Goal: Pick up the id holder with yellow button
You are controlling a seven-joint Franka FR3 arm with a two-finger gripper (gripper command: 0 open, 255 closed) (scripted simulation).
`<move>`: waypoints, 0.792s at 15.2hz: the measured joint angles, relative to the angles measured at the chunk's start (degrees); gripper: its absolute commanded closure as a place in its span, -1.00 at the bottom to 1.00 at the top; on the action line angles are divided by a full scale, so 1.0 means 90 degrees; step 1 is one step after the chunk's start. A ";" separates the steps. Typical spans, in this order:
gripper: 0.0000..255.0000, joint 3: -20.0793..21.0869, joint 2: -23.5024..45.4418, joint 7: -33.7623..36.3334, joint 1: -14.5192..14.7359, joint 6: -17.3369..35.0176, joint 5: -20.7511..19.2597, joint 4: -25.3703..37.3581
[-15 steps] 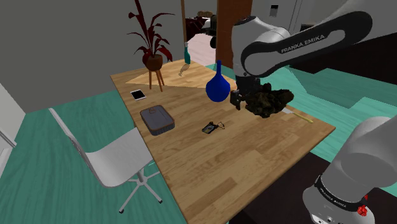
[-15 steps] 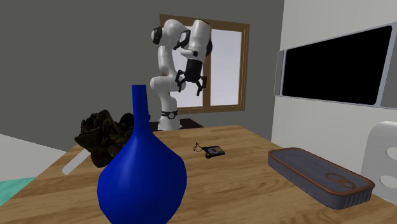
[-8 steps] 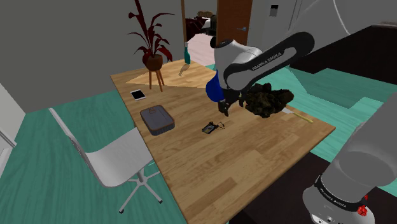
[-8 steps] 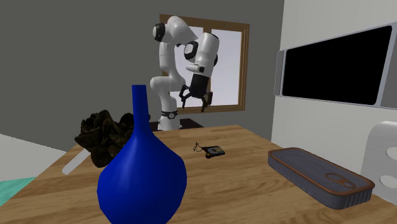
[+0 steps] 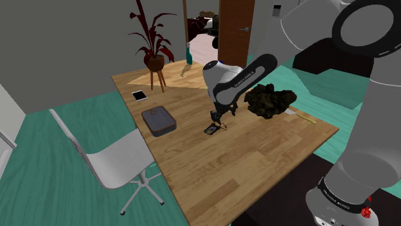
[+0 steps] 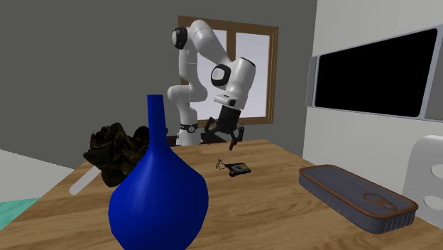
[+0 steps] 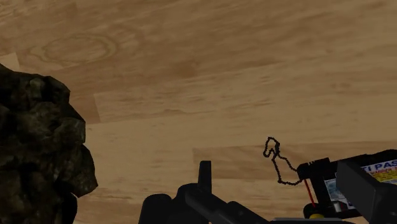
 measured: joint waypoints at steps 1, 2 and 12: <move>-1.00 -0.0024 0.0165 0.0057 0.0009 0.0027 -0.0058 0.0110; -1.00 -0.0037 0.0270 0.0116 0.0021 0.0076 -0.0102 0.0147; 1.00 -0.0115 0.0711 0.0378 0.0065 0.0470 -0.0329 0.0141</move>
